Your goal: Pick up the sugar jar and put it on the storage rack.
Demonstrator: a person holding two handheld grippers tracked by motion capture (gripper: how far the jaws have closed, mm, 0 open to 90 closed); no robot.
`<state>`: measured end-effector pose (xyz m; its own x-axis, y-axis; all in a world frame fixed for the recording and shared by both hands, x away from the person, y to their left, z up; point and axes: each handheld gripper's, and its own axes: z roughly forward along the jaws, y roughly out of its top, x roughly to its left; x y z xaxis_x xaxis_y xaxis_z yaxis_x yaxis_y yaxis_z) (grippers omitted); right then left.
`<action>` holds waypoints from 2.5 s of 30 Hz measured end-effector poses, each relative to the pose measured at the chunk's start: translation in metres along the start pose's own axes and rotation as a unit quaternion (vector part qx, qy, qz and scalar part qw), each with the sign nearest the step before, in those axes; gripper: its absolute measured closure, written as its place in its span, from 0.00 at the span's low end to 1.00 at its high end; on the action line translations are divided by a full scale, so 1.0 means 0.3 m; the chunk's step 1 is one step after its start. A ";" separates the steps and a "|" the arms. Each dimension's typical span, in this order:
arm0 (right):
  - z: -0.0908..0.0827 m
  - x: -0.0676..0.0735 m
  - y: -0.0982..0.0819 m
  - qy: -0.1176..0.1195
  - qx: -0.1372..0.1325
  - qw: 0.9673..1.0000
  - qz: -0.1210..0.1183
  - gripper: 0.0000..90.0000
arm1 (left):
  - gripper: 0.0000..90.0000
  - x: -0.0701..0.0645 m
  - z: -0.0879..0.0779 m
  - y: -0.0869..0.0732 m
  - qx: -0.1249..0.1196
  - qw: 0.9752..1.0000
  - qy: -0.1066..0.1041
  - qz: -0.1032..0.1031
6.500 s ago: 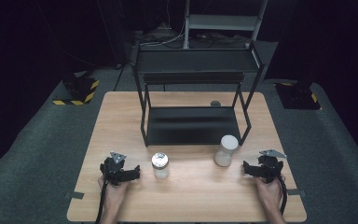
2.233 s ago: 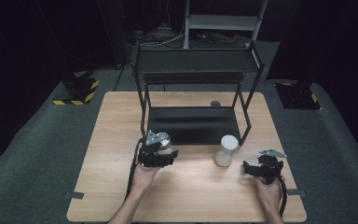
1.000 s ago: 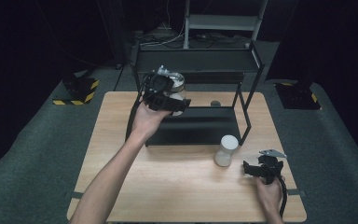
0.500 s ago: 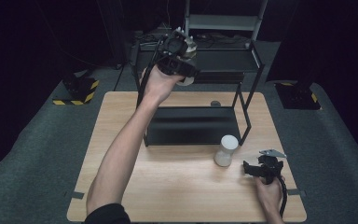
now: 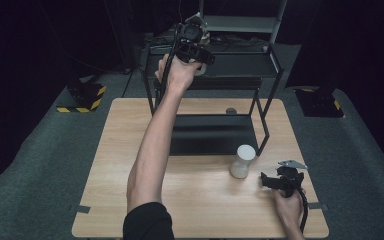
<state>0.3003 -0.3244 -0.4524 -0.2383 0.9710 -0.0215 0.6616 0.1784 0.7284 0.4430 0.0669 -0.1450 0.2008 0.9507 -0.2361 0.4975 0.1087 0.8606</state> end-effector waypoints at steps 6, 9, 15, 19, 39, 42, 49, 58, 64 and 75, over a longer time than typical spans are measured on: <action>0.000 0.000 0.000 0.000 0.000 1.000 0.001 0.00 | 0.34 0.013 0.051 -0.009 -0.005 1.000 0.018 -0.017; 0.000 0.000 0.000 0.000 0.000 1.000 0.000 0.00 | 0.34 0.025 0.065 -0.015 -0.011 1.000 0.014 -0.026; 0.000 0.000 0.000 0.000 0.000 1.000 0.000 0.00 | 0.34 0.037 0.088 -0.026 -0.016 0.999 0.013 -0.034; 0.000 0.000 0.000 0.000 0.000 1.000 0.000 0.00 | 0.34 0.039 0.085 -0.025 -0.010 1.000 0.011 -0.024; 0.000 0.001 0.001 0.000 0.001 1.000 0.001 0.00 | 0.05 0.079 0.045 -0.058 -0.032 0.998 -0.016 -0.042; 0.000 0.001 0.000 0.000 0.000 1.000 0.002 0.00 | 0.03 0.083 0.018 -0.074 -0.044 0.998 -0.018 -0.038; 0.000 0.001 0.001 0.000 0.001 1.000 0.003 0.00 | 0.00 0.095 -0.037 -0.097 -0.050 0.998 -0.029 -0.027; 0.000 0.001 0.001 0.000 0.001 1.000 0.003 0.00 | 0.00 0.117 -0.100 -0.149 -0.077 0.996 -0.033 -0.015; 0.000 0.001 0.001 0.000 0.001 1.000 0.003 0.00 | 0.00 0.137 -0.135 -0.189 -0.077 0.996 -0.041 -0.009; 0.000 0.001 0.001 0.000 0.001 1.000 0.003 0.00 | 0.00 0.165 -0.192 -0.275 -0.073 0.994 -0.086 0.006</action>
<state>0.3003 -0.3240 -0.4521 -0.2350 0.9718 -0.0178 0.6639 0.1738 0.7274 0.3631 0.1216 -0.2017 0.3527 0.8903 -0.2881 0.3696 0.1503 0.9169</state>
